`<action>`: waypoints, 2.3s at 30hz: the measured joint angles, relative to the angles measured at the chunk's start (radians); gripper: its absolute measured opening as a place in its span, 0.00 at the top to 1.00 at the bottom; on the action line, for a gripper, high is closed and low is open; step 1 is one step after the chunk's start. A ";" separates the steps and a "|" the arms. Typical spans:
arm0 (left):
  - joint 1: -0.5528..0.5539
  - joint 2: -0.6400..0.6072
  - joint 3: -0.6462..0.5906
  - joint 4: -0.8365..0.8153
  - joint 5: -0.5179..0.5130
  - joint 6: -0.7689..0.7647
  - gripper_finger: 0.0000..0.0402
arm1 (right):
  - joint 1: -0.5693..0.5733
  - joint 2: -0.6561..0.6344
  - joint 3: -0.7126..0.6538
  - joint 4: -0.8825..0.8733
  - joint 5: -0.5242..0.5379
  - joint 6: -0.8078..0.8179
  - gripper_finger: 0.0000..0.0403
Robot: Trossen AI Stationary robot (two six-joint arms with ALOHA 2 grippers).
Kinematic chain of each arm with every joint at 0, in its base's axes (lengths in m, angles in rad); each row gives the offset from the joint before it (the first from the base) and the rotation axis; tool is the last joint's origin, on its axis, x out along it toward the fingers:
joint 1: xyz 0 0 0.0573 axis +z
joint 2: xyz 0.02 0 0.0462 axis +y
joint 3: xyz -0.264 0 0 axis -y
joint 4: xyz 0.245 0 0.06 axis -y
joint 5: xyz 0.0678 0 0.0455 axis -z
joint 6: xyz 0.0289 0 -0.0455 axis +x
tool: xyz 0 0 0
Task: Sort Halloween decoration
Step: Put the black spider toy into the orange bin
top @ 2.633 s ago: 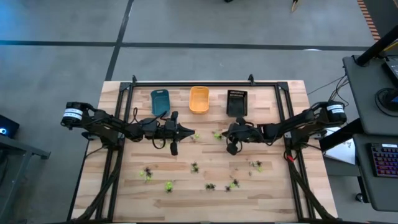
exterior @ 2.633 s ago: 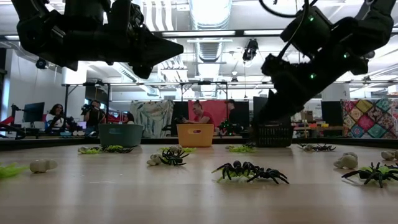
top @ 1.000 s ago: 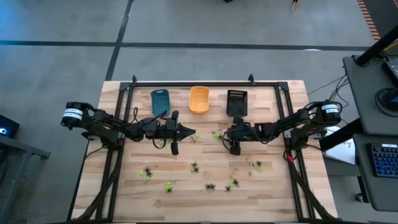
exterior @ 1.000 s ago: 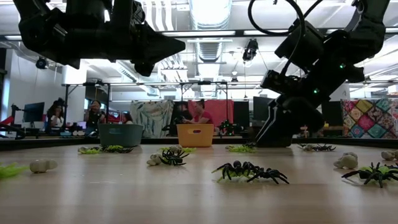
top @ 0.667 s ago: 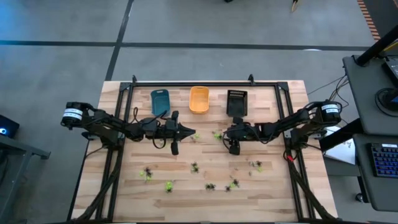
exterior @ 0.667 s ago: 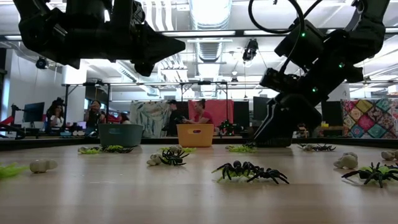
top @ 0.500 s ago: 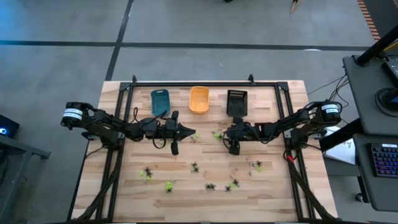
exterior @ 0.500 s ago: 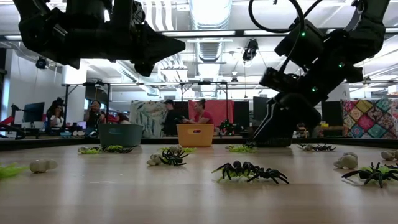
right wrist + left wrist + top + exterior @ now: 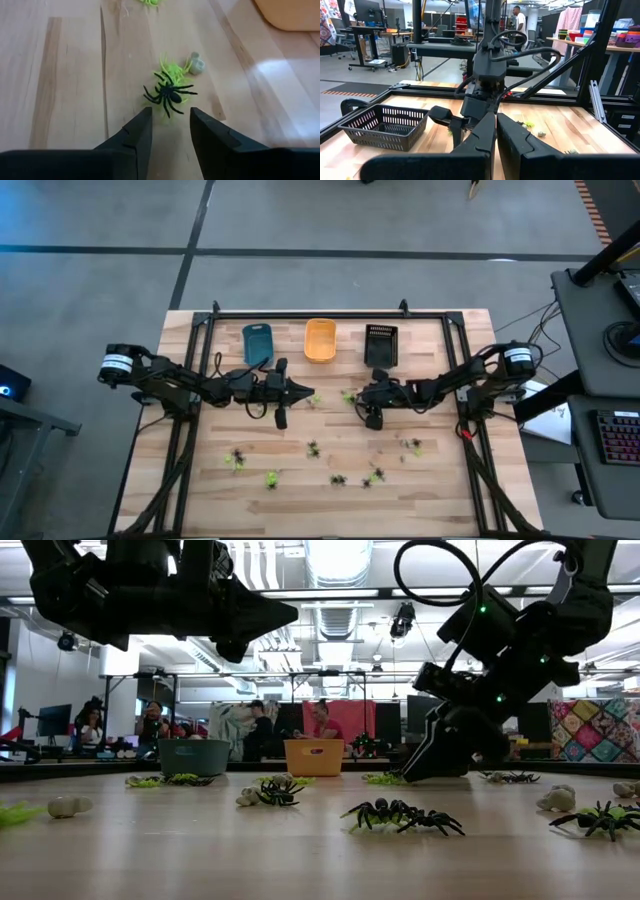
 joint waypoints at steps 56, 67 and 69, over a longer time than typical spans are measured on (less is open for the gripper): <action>0.000 0.000 0.000 0.003 0.000 0.000 1.00 | -0.007 -0.017 0.102 -0.047 -0.027 -0.090 0.62; 0.000 0.000 0.000 0.002 0.000 0.000 1.00 | -0.036 -0.023 0.106 -0.132 -0.084 -0.082 0.47; 0.000 0.000 0.000 0.002 0.000 0.000 1.00 | -0.039 -0.012 0.105 -0.132 -0.085 -0.082 0.48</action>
